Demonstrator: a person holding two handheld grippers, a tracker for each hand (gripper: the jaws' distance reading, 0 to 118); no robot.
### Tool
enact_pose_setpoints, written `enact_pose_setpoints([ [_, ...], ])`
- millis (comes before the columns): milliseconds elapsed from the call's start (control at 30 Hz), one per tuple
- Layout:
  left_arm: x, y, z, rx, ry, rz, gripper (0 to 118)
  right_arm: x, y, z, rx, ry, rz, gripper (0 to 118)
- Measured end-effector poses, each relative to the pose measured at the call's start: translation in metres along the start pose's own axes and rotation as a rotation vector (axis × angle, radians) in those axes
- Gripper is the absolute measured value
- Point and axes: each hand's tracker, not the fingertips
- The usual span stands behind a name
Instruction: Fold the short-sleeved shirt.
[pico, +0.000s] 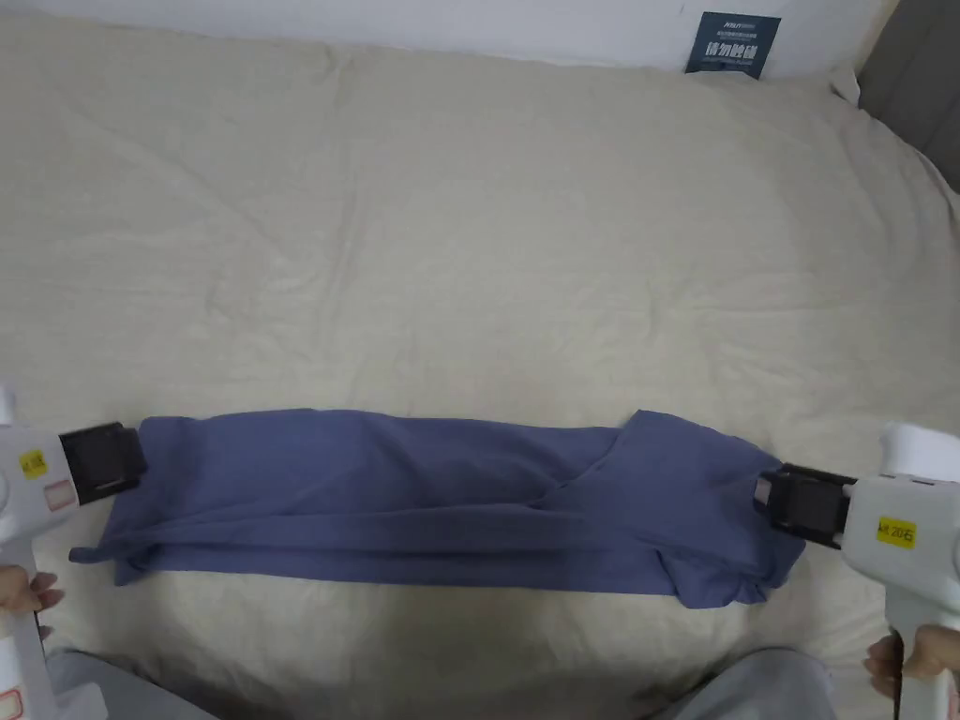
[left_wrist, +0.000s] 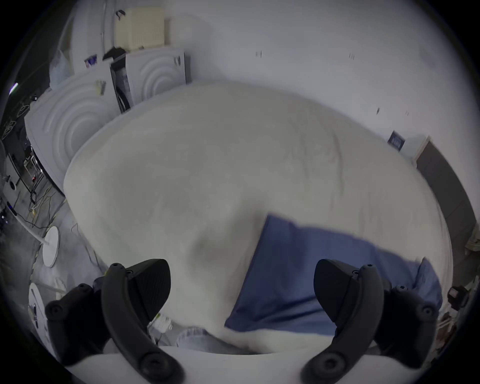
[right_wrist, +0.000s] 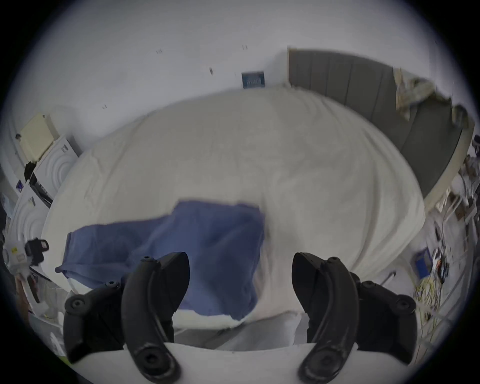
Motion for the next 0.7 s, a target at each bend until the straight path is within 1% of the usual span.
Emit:
enact_pose_setpoints([
  [67,0.006,0.017,0.017,0.108,-0.013,-0.017,112,-0.008,0.018,0.022,0.108,-0.003,0.050,84],
  [133,0.025,0.032,0.042,0.274,-0.018,-0.081,112,-0.020,0.032,0.044,0.257,0.002,0.090,84],
  [233,0.052,0.046,0.071,0.474,-0.045,-0.185,112,-0.038,0.044,0.072,0.489,0.024,0.135,84],
  [333,0.081,0.049,0.091,0.609,-0.072,-0.246,114,-0.065,0.045,0.091,0.645,0.028,0.179,84],
  [400,0.099,0.046,0.101,0.674,-0.066,-0.277,113,-0.080,0.044,0.096,0.687,0.033,0.197,85],
  [500,0.117,0.035,0.104,0.798,-0.069,-0.356,102,-0.096,0.044,0.096,0.694,0.048,0.179,85],
  [533,0.123,0.032,0.106,0.808,-0.064,-0.377,99,-0.099,0.045,0.096,0.691,0.057,0.170,85],
  [567,0.125,0.029,0.104,0.812,-0.072,-0.390,88,-0.102,0.045,0.096,0.688,0.065,0.157,85],
  [600,0.127,0.026,0.105,0.812,-0.088,-0.386,74,-0.104,0.047,0.095,0.687,0.076,0.141,84],
  [633,0.128,0.025,0.106,0.808,-0.122,-0.378,55,-0.105,0.047,0.096,0.687,0.094,0.126,82],
  [667,0.129,0.024,0.107,0.795,-0.139,-0.365,37,-0.106,0.046,0.097,0.689,0.108,0.119,77],
  [700,0.130,0.022,0.104,0.781,-0.150,-0.352,16,-0.109,0.047,0.098,0.684,0.115,0.123,75],
])
